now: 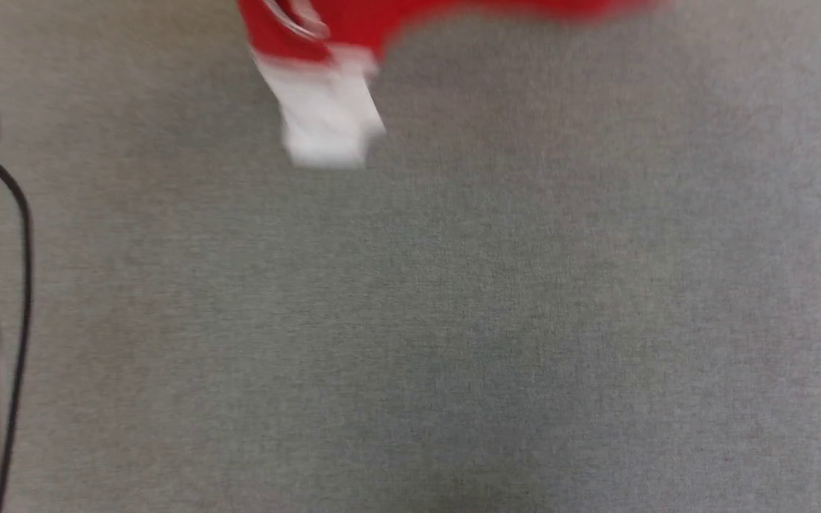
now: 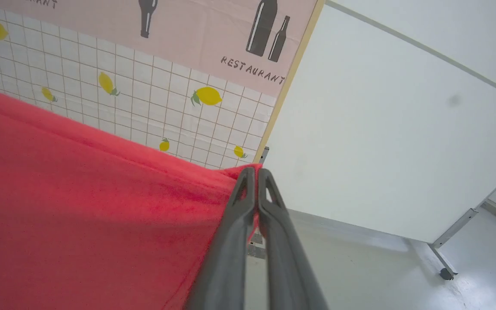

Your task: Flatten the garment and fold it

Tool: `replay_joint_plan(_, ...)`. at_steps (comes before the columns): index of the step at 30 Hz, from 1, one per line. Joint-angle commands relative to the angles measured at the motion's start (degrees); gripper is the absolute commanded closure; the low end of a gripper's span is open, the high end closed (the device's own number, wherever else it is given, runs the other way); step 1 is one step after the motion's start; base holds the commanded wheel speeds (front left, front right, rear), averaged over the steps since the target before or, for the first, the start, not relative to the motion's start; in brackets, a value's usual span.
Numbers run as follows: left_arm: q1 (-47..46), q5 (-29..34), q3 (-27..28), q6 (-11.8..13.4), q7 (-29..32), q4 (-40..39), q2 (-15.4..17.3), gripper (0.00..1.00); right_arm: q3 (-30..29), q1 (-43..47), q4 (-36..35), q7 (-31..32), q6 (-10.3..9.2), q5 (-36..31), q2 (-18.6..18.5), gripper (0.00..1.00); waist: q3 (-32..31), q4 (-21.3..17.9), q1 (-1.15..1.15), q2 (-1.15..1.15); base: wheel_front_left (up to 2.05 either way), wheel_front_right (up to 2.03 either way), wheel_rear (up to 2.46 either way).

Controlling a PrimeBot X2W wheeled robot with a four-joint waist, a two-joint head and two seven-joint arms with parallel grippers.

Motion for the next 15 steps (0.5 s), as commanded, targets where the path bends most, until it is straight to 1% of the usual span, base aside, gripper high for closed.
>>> replay_joint_plan(1,-2.7,1.0,1.0,0.5,-2.1,0.6,0.5,1.0,-1.1,-2.4,0.8,-1.5,-0.09,-1.7,0.7,1.0,3.8,-2.0,-0.02,0.0,0.0,0.0,0.0)
replay_joint_plan(3,-5.1,2.2,1.5,0.6,-5.1,1.6,1.1,1.0,-2.4,-5.1,1.7,-4.0,-0.09,-4.0,1.9,1.0,4.0,-2.2,-0.02,0.0,0.0,0.0,0.0)
replay_joint_plan(5,-7.0,2.9,1.9,0.0,-7.8,2.1,1.4,1.0,-3.7,-6.9,2.3,-6.5,-0.09,-6.2,2.9,1.0,4.1,-2.4,-0.02,0.0,0.0,0.0,0.0)
replay_joint_plan(8,-7.5,3.0,1.9,-1.8,-10.0,2.6,1.0,1.0,-4.4,-7.1,3.7,-9.5,-0.09,-8.0,3.7,1.0,3.5,-2.3,-0.02,0.0,0.0,0.0,0.0)
replay_joint_plan(12,-2.7,4.5,-1.8,-5.0,-9.8,5.7,1.3,1.0,-3.5,-2.2,7.0,-11.3,-0.09,-8.2,3.1,1.0,1.4,-1.6,-0.02,0.0,0.0,0.0,0.0)
replay_joint_plan(15,3.0,5.5,-5.0,-6.5,-8.5,8.2,2.0,1.0,-2.2,3.7,9.0,-12.2,-0.09,-6.7,2.8,1.0,-0.6,-1.3,-0.02,0.0,0.0,0.0,0.0)
